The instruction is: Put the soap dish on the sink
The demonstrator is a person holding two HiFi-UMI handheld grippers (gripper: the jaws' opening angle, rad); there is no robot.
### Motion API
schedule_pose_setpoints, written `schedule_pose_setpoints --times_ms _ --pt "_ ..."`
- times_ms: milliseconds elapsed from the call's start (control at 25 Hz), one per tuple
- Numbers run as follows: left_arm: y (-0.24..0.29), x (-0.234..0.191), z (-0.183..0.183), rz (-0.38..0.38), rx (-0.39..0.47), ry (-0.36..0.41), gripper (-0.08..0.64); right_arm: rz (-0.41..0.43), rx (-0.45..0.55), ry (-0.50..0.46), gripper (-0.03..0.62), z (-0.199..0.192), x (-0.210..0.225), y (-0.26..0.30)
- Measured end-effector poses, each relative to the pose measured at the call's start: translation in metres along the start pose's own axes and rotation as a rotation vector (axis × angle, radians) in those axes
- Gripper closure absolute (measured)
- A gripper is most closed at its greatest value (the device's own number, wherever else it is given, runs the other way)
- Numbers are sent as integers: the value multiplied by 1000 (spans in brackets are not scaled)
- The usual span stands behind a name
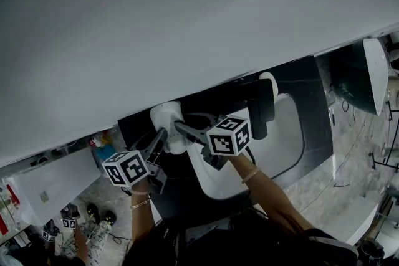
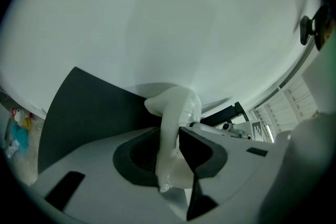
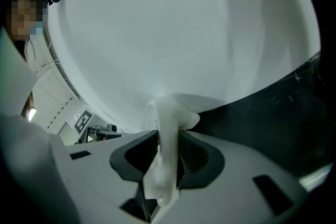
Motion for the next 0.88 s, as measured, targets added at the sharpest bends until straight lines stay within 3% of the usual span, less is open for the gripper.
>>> schedule_pose_setpoints --times_ms 400,520,880 --pt "1 -2 0 -44 -4 -18 446 -30 -30 -37 462 -3 0 1" --pt "-2 2 -1 -53 -5 -20 445 -41 -32 -36 422 -2 -1 -3" --pt "-33 20 6 -60 74 8 445 -85 78 -75 405 22 -19 -38"
Point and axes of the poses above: the fingertips, and each gripper's own axes: y forward along the fingers, x to its right, z out of its top, the point moved 4 cm from there along -y, backward along the fingers, and after that the axes turned 7 degrees about -z, right-handed, at the moved point
